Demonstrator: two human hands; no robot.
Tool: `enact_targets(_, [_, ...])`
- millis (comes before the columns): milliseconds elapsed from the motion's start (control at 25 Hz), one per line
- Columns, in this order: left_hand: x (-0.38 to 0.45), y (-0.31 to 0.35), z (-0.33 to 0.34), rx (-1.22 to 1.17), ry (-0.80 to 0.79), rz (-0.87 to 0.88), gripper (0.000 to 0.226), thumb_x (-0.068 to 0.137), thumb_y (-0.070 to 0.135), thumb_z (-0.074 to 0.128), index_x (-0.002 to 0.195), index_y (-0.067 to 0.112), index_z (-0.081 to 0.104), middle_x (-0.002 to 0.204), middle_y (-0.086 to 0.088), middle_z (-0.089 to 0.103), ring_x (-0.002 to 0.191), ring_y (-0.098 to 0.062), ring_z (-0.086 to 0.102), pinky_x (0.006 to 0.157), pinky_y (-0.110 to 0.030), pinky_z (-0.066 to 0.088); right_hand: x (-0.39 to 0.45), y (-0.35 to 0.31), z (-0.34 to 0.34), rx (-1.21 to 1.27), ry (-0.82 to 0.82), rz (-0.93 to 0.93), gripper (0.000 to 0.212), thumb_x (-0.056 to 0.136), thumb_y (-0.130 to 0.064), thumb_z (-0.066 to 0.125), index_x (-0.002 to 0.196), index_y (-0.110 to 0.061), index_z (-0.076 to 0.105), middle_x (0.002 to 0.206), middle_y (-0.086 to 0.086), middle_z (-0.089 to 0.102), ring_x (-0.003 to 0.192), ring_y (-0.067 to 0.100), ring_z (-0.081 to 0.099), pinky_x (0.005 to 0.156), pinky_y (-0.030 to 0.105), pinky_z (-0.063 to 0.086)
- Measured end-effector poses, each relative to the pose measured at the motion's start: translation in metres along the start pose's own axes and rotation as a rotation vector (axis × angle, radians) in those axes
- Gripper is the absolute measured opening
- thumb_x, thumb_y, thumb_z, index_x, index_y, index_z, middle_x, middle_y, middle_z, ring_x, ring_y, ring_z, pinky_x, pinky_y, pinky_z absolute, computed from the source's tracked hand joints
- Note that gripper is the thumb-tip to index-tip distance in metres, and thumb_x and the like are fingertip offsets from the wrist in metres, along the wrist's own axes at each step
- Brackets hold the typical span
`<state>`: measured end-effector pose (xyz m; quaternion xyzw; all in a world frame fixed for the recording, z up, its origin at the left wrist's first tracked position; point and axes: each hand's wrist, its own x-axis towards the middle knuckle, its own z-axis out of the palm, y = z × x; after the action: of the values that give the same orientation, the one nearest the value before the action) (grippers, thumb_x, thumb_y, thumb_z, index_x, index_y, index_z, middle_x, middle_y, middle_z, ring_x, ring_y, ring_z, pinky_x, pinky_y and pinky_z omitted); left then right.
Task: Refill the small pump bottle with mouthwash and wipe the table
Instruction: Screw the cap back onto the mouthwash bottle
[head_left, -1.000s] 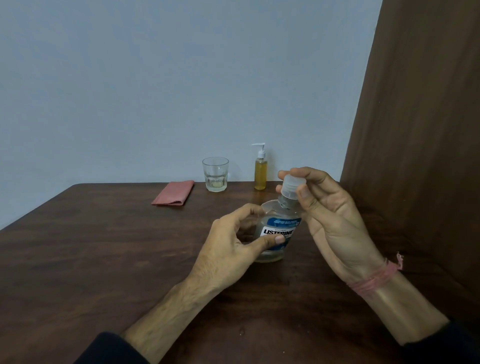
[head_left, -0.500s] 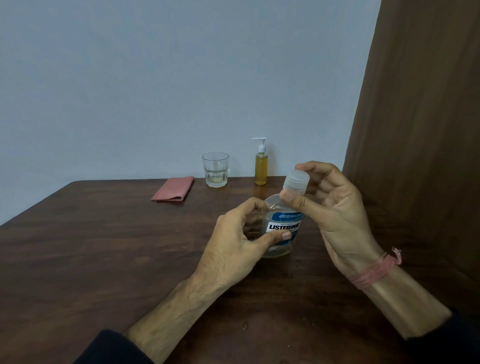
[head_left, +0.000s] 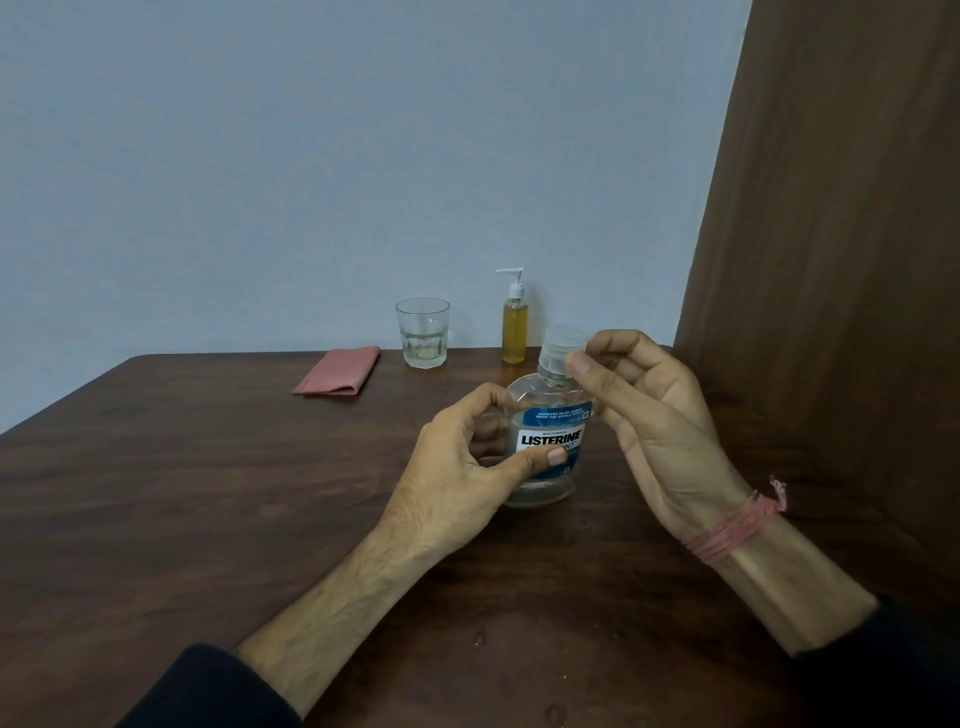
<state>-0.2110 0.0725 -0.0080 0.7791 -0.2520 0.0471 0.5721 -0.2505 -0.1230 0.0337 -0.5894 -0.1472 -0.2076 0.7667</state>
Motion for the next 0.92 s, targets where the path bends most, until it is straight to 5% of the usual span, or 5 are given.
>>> enact_targets(240, [0.0024,-0.0015,-0.001,-0.027,-0.021,-0.004,0.051,0.082,0.051,0.092,0.125,0.034,0.071,0.126,0.014,0.086,0.118,0.001,0.081,0.098,-0.022,0.067,-0.0013,0.0014,0.0007,0.001,-0.097,0.044,0.036,0.104,-0.031,0.065,0.136,-0.018,0.072,0.139,0.004,0.073,0.132,0.02,0.067,0.104,0.032,0.057])
enact_targets(440, [0.0006,-0.0007,-0.0021,-0.058,-0.032,0.016,0.056,0.079,0.06,0.089,0.127,0.038,0.071,0.128,0.02,0.085,0.121,0.003,0.079,0.101,-0.022,0.065,-0.0021,-0.0004,0.0016,-0.032,-0.059,0.001,0.029,0.086,-0.033,0.079,0.115,-0.028,0.083,0.126,0.005,0.079,0.123,0.02,0.072,0.095,0.025,0.059])
enact_targets(720, [0.001,-0.0018,-0.0025,-0.114,-0.082,0.009,0.054,0.085,0.049,0.09,0.132,0.031,0.071,0.127,0.017,0.086,0.121,0.0,0.081,0.101,-0.016,0.063,-0.0032,0.0057,0.0031,-0.183,-0.106,-0.008,0.037,0.099,-0.033,0.068,0.134,-0.022,0.075,0.136,0.003,0.071,0.13,0.019,0.067,0.102,0.028,0.057])
enact_targets(920, [0.0,-0.0036,0.0063,-0.077,-0.039,0.014,0.047,0.09,0.043,0.091,0.13,0.03,0.071,0.131,0.014,0.085,0.125,-0.004,0.08,0.109,-0.036,0.066,-0.0079,0.0022,0.0083,-0.282,0.03,-0.156,0.033,0.082,-0.044,0.081,0.114,-0.035,0.082,0.121,0.002,0.073,0.113,0.011,0.073,0.085,0.02,0.061])
